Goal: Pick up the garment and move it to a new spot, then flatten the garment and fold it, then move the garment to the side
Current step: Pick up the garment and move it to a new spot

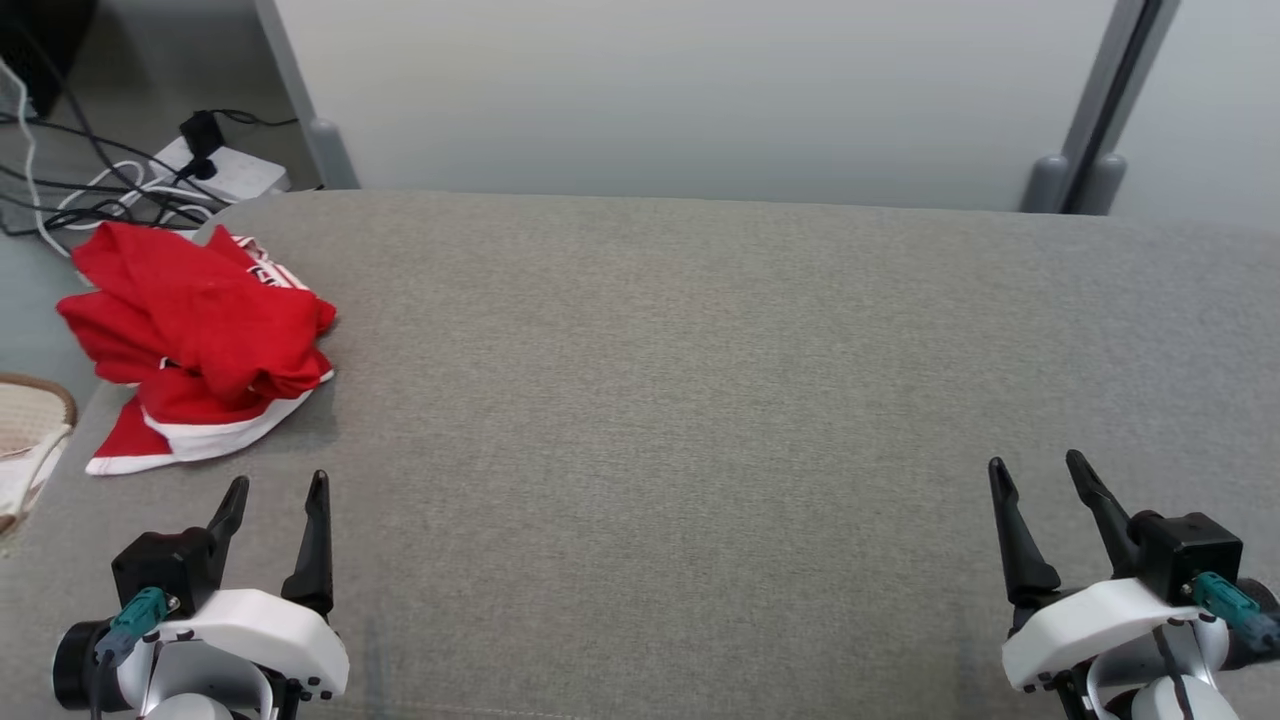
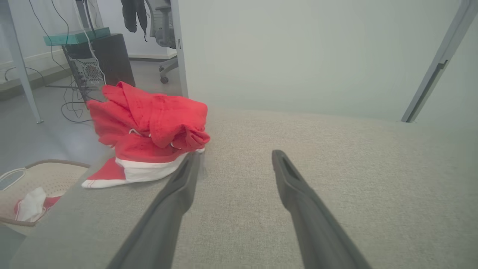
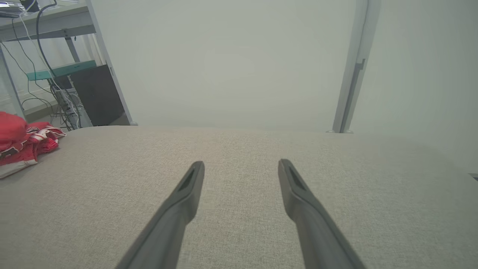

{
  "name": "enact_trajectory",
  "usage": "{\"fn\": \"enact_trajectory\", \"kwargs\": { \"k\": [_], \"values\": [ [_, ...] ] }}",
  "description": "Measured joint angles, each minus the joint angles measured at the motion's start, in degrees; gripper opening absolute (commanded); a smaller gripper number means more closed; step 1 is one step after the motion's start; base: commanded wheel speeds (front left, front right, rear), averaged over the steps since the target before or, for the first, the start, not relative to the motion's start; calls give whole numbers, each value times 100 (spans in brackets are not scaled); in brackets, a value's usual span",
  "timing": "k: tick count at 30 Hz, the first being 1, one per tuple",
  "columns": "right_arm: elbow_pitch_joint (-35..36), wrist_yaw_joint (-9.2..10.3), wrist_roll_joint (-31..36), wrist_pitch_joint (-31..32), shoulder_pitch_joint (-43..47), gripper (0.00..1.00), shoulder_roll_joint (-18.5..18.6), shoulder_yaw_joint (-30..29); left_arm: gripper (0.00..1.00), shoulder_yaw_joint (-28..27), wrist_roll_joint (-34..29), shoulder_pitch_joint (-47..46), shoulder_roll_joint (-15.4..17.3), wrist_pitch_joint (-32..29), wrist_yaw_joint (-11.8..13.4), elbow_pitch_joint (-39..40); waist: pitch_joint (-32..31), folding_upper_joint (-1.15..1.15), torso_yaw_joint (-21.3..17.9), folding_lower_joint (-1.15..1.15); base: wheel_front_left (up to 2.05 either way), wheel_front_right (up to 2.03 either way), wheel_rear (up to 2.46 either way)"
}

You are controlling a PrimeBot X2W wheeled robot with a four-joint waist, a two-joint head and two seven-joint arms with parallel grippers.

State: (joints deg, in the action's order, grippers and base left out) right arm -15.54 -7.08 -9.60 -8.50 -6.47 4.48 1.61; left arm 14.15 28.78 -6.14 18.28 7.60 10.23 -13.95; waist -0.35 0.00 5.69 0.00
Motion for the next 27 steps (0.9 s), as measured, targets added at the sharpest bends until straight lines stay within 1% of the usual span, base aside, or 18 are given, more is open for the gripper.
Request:
{"fn": "enact_trajectory", "kwargs": {
  "k": [3,10,14,20,27],
  "values": [
    [31,0,-2,27,1,100,-12,96,100,3,-1,-2,57,1,-1,-44,-11,0,246,0,0,0,0],
    [75,0,-21,49,4,100,-10,267,100,9,9,-2,78,9,-10,-141,-46,0,842,0,0,0,0],
    [78,0,-71,49,4,100,-12,334,100,10,16,-2,79,25,-10,-162,-52,0,1108,0,0,0,0],
    [43,0,-108,49,4,100,-29,457,100,16,49,-3,77,59,-9,-188,-32,0,1320,0,0,0,0],
    [-11,0,-110,42,4,100,-22,497,100,40,119,-3,76,59,-9,-243,-34,0,1383,0,0,0,0]
  ]
}}
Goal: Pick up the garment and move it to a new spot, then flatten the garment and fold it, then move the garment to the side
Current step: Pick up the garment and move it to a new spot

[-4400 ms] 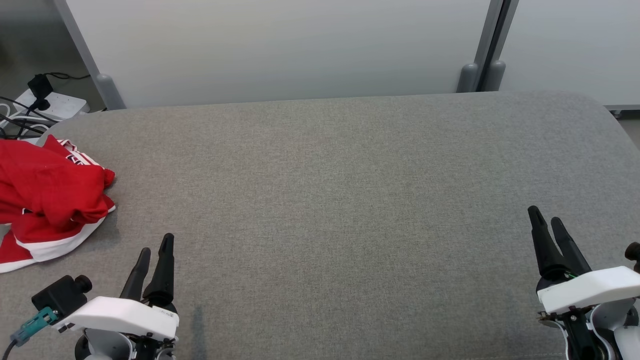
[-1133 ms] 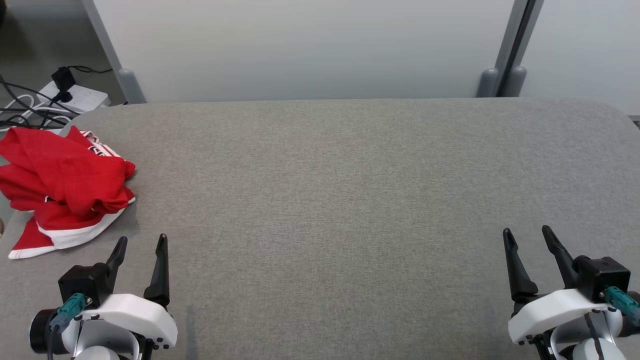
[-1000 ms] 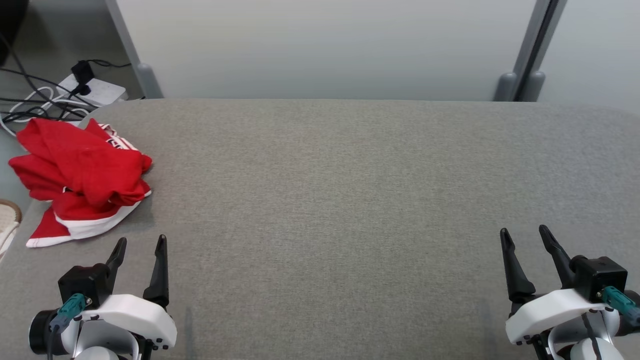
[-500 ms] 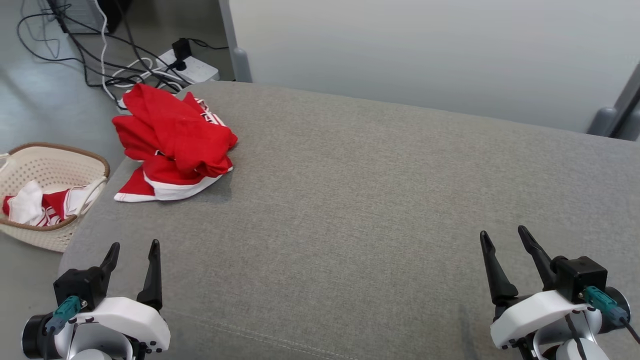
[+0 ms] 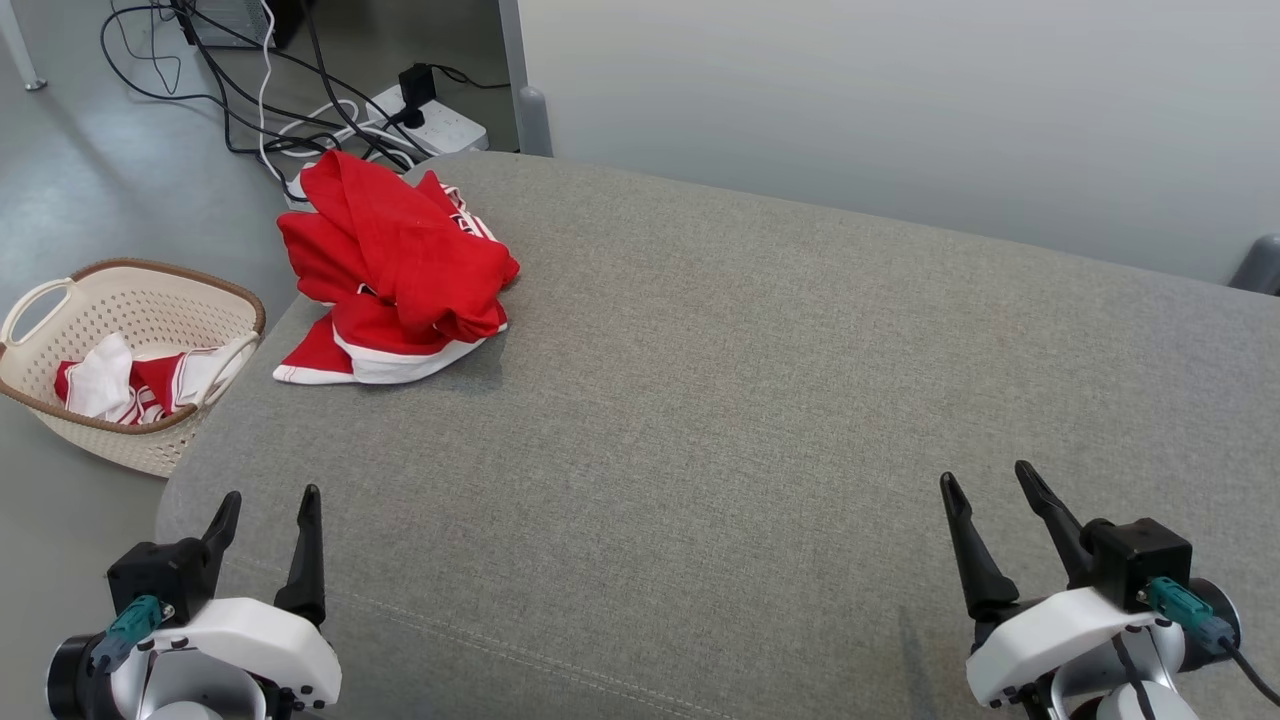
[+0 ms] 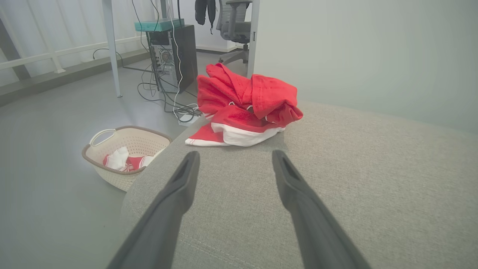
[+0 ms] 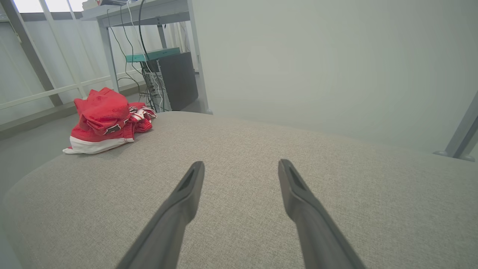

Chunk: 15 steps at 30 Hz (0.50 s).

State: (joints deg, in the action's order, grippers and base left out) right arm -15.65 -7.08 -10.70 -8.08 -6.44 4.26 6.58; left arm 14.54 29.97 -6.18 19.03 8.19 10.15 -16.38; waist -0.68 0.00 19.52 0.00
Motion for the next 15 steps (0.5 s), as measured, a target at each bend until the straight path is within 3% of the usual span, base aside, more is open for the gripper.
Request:
{"fn": "enact_trajectory", "kwargs": {
  "k": [15],
  "values": [
    [-16,0,-7,-1,-1,100,29,19,100,41,89,0,-4,-1,0,-14,2,0,-22,0,0,0,0]
  ]
}}
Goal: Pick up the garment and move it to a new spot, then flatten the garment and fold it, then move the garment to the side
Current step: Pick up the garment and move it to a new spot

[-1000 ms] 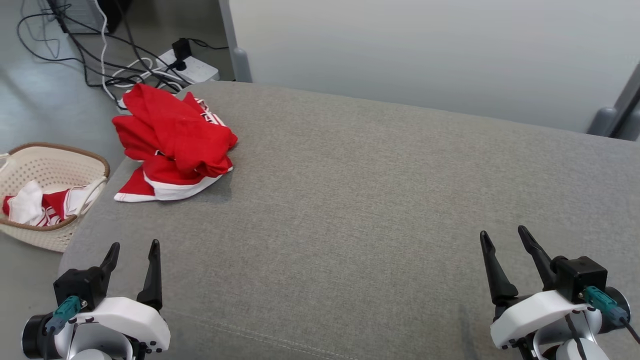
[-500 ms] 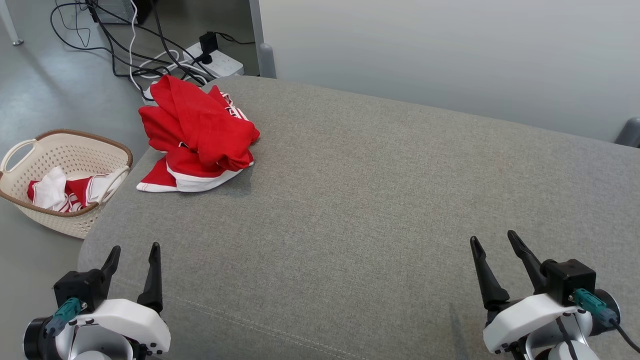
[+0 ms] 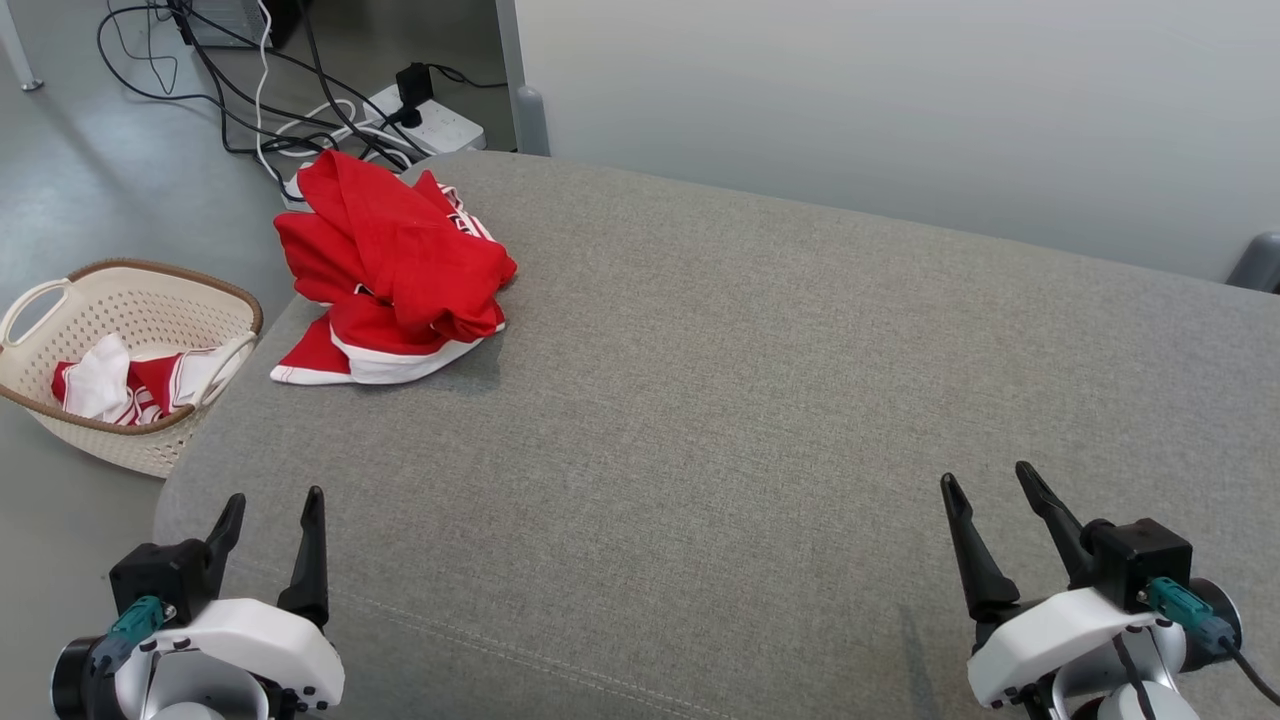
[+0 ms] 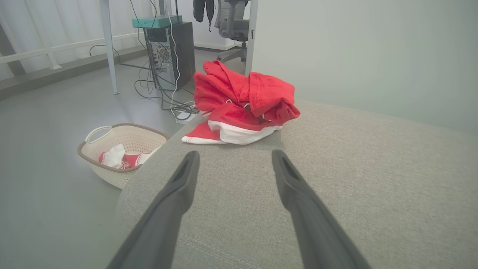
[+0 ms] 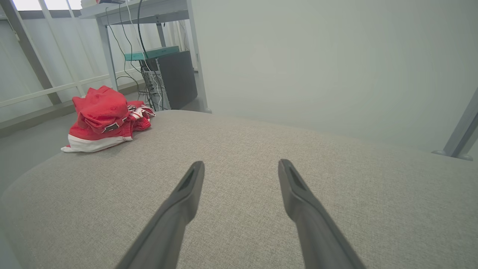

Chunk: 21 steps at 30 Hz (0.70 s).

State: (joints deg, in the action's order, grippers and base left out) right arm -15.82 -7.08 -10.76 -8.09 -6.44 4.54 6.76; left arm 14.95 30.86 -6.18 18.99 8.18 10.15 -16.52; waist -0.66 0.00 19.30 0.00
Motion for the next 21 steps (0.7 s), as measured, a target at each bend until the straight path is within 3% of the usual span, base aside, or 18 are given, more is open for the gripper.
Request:
{"fn": "enact_trajectory", "kwargs": {
  "k": [11,18,21],
  "values": [
    [10,0,4,0,-2,100,-1,-31,100,104,4,-266,89,-137,-10,280,92,0,20,0,0,0,0],
    [147,0,37,53,-58,100,4,2,100,77,-194,-1641,472,-582,-109,731,318,0,-72,0,0,0,0],
    [249,-1,75,60,-265,100,51,99,100,-75,-77,-2573,624,-1027,-300,635,509,0,-220,0,0,0,0]
  ]
}}
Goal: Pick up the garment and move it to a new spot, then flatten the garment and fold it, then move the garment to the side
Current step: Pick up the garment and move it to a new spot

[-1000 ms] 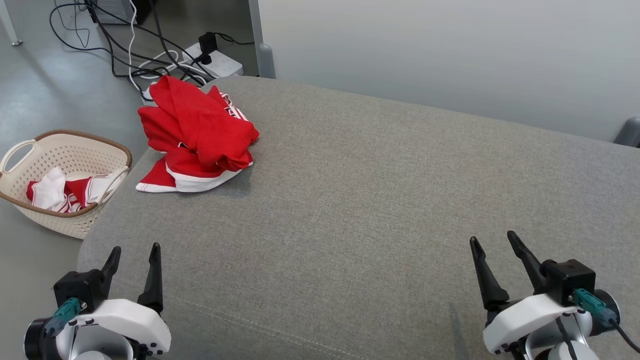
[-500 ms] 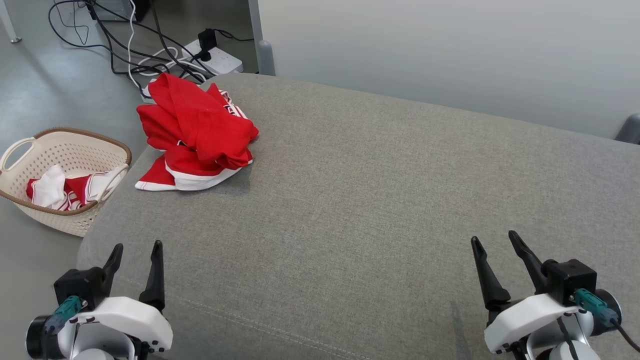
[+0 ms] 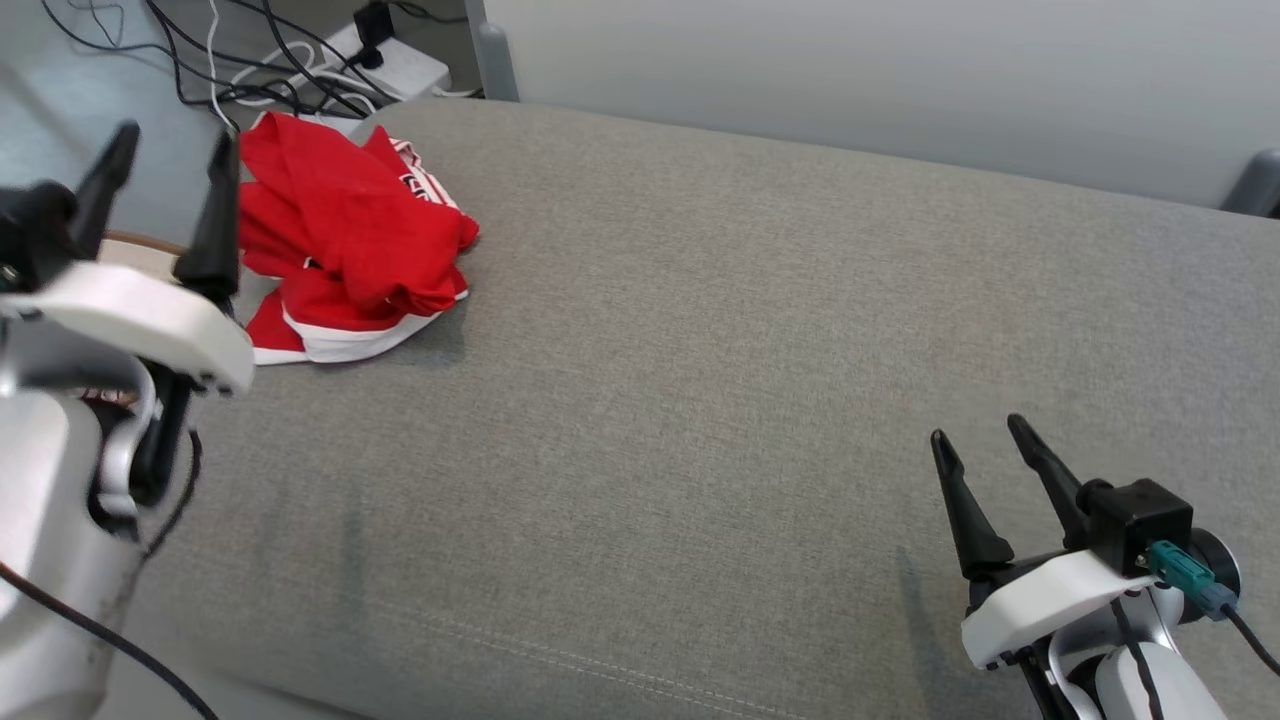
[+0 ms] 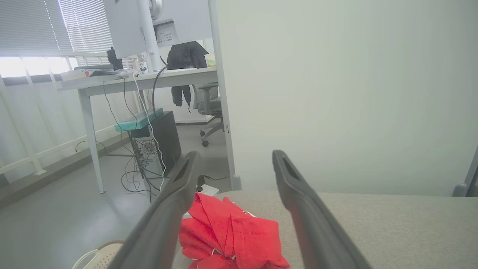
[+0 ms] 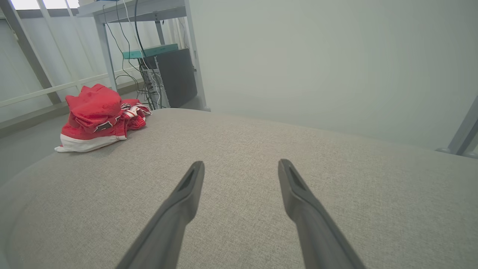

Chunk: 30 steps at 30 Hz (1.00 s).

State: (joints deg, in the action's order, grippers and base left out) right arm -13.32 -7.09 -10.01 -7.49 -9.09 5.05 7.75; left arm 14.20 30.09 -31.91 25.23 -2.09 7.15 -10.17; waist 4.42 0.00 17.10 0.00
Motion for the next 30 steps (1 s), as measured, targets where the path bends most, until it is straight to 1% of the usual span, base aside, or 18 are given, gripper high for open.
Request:
{"fn": "enact_trajectory", "kwargs": {
  "k": [4,6,12,13,17,20,22,27,30],
  "values": [
    [145,0,47,43,-136,100,58,16,100,-90,230,-850,190,-506,-199,-503,229,0,-212,0,0,0,0],
    [156,0,48,44,-217,100,73,41,100,-93,327,-1186,257,-790,-357,-904,363,0,-335,0,0,0,0],
    [220,0,49,44,-476,100,126,185,100,-87,662,-1736,292,-1489,-683,-2185,782,0,-725,0,0,0,0],
    [220,0,49,44,-476,100,126,185,100,-87,662,-1736,292,-1489,-683,-2185,782,0,-725,0,0,0,0],
    [240,0,48,42,-629,100,154,259,100,-100,851,-1813,327,-1805,-803,-2863,1052,0,-967,0,0,0,0],
    [288,0,48,41,-724,100,221,328,100,-127,943,-1843,339,-1963,-820,-3257,1257,0,-1099,0,0,0,0],
    [297,0,47,41,-776,100,236,370,100,-146,972,-1909,347,-2039,-877,-3475,1379,0,-1168,0,0,0,0],
    [314,0,47,41,-835,100,247,408,100,-213,1116,-1956,409,-2094,-968,-3920,1625,0,-1286,0,0,0,0],
    [316,0,46,41,-873,100,254,439,100,-243,1191,-1975,442,-2164,-968,-4165,1706,0,-1343,0,0,0,0]
  ]
}}
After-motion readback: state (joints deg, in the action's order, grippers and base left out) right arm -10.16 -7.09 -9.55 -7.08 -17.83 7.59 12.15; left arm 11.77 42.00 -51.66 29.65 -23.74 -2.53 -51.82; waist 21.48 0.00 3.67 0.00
